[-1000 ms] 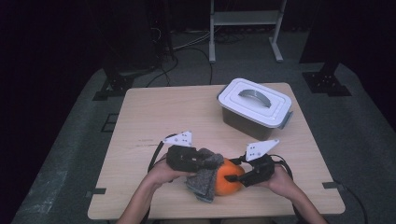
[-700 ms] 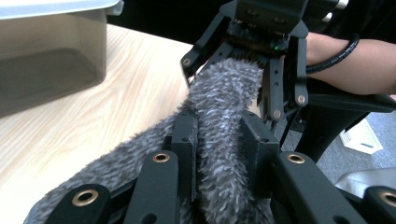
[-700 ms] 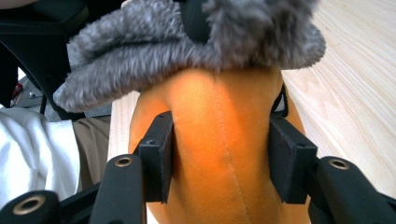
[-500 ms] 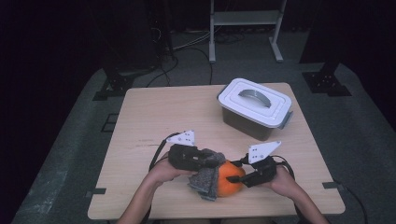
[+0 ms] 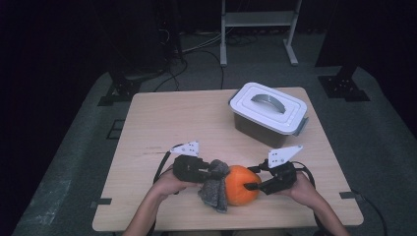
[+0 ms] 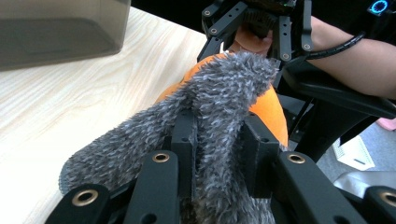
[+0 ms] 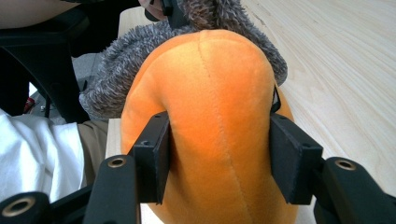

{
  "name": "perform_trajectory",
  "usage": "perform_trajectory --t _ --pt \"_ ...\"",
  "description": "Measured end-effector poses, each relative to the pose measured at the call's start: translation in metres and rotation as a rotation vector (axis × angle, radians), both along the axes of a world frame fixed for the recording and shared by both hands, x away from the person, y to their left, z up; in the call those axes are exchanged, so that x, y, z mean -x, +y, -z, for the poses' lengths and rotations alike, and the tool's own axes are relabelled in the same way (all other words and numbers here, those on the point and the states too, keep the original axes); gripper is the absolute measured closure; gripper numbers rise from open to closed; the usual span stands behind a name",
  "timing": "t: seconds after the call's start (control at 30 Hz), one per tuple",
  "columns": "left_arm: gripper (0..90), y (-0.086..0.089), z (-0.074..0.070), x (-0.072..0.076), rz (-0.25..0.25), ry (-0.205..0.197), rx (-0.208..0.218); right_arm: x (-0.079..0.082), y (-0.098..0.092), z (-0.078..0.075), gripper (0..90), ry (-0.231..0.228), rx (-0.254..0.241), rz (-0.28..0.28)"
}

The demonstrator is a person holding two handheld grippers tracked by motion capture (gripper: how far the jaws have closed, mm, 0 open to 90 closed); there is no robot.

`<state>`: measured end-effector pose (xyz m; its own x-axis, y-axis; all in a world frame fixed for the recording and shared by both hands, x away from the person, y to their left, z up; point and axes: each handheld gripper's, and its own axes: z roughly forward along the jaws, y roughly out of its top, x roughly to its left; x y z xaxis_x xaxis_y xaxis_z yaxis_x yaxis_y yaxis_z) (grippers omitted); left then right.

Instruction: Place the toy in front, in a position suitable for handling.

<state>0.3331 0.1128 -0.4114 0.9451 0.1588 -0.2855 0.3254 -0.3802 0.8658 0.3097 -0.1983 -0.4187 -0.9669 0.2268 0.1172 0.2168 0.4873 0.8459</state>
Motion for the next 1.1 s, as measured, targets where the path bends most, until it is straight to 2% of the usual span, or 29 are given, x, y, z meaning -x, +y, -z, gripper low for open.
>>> perform_trajectory --t 0.13,0.3,0.4,0.53,0.67,0.73,0.83,0.9,1.0,1.1 --pt "69.8 0.000 0.001 0.000 -0.002 0.000 0.001 -0.001 -0.001 0.000 42.7 0.004 -0.001 0.000" --pt "69.8 -0.002 -0.001 0.000 -0.007 -0.005 -0.006 0.004 0.004 -0.010 31.4 0.031 0.038 0.050" --pt "69.8 -0.003 -0.002 0.000 -0.007 -0.003 -0.006 0.008 0.008 -0.016 27.3 0.023 0.055 0.067" --pt "69.8 -0.006 -0.004 0.002 0.007 -0.007 -0.009 0.013 0.014 -0.020 24.4 0.027 0.053 0.066" --pt "69.8 -0.010 -0.004 0.003 0.011 -0.008 -0.010 0.015 0.021 -0.019 23.2 0.025 0.075 0.070" --pt "69.7 -0.009 -0.004 0.003 0.008 -0.010 -0.015 0.013 0.022 -0.016 26.9 0.032 0.074 0.078" --pt "69.8 -0.007 -0.004 0.003 0.005 -0.005 -0.005 0.012 0.021 -0.013 42.4 0.012 0.061 0.062" --pt "69.8 -0.006 -0.007 0.002 0.007 -0.007 0.009 0.012 0.020 -0.014 48.7 -0.010 0.057 0.047" --pt "69.8 -0.005 -0.012 0.003 0.016 -0.003 0.039 0.010 0.023 -0.015 51.1 -0.016 0.047 0.019" --pt "69.8 -0.008 -0.020 0.005 0.036 -0.019 0.053 0.008 0.030 -0.016 51.0 -0.023 0.048 -0.002"
